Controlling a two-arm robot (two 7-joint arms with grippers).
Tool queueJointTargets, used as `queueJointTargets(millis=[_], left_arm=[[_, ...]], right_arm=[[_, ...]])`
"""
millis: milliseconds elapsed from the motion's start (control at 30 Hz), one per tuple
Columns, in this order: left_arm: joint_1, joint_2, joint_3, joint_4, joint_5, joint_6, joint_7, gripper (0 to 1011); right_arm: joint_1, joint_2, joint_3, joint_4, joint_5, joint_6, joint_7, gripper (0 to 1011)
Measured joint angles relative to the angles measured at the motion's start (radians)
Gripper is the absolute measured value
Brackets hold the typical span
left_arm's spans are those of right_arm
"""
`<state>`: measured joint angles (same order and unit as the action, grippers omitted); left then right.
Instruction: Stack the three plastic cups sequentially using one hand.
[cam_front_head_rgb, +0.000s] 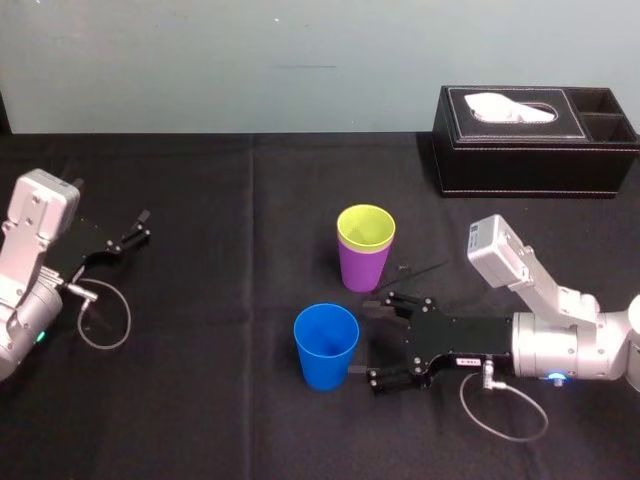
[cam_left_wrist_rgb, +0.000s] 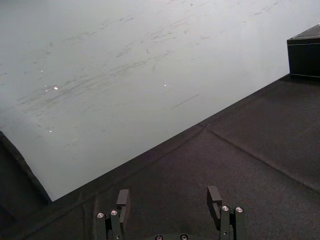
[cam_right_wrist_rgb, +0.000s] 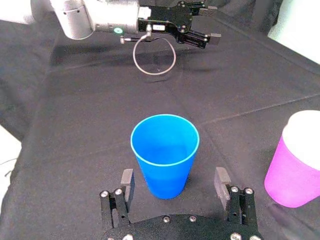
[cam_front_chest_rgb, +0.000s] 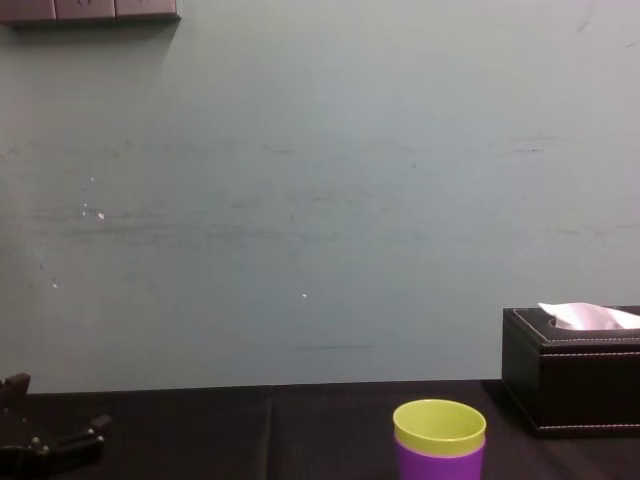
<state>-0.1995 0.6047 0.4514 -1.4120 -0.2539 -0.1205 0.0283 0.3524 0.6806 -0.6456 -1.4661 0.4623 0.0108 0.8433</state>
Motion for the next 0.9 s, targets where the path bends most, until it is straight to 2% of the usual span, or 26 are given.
queueJointTargets(millis=[567,900], left_arm=[[0.0,0.0,0.0,0.0,0.0,0.0,0.0,1011],[0.0,0.0,0.0,0.0,0.0,0.0,0.0,1011]], right_arm=[[0.068,-0.06,-0.048,0.065,-0.008,0.016,0.023,1003],[0.097,-0.082,-0.073,0.077,-0.018,0.023,0.028,1003]])
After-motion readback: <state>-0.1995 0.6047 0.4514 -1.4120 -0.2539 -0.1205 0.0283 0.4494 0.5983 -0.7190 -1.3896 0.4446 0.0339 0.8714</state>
